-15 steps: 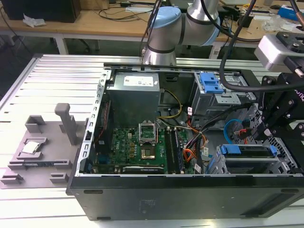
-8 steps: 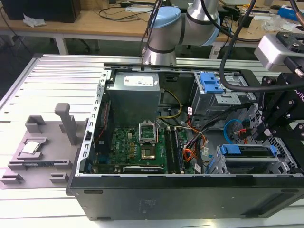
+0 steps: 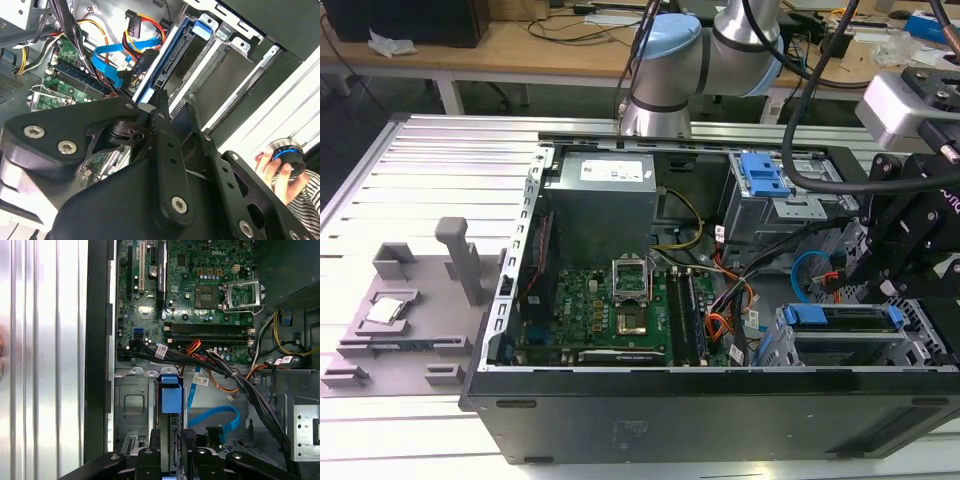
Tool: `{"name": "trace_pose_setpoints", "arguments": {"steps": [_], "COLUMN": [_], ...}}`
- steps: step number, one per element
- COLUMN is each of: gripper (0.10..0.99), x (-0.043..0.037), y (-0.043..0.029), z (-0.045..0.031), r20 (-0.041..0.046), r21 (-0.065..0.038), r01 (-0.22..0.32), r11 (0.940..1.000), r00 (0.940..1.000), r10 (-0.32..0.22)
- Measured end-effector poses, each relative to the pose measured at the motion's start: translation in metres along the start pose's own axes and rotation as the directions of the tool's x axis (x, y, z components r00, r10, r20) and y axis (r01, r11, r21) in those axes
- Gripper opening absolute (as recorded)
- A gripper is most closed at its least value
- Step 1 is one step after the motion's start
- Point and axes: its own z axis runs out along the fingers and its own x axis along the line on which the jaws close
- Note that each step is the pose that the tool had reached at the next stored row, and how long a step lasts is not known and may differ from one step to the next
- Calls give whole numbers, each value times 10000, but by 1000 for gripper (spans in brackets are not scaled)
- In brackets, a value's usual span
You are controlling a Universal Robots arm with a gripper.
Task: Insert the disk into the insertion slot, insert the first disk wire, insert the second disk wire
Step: 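Insert the first disk wire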
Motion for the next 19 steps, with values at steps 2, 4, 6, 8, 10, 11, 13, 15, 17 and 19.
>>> {"name": "trace_pose_setpoints", "arguments": {"steps": [2,4,6,8,10,11,13,15,17,19], "gripper": [302,302,302,302,302,302,302,302,302,302], "x": [-18,-113,-160,-232,-302,-321,-322,-321,-321,-321], "y": [-45,-122,-126,-127,-129,-131,-134,-137,-137,-137], "z": [3,77,100,111,146,171,217,250,254,255], "r20": [-2,-3,-1,-3,-3,-2,-3,-2,-8,-8], "r21": [-13,-64,-64,-64,-64,-65,-65,-65,-65,-65], "r01": [-3,-4,-6,-4,-4,-5,-4,-4,-5,-5], "r11": [10000,10000,10000,10000,10000,10000,10000,10000,10000,10000], "r00": [10000,10000,10000,10000,10000,10000,10000,10000,10000,10000], "r10": [3,4,6,4,4,5,4,4,5,5]}}
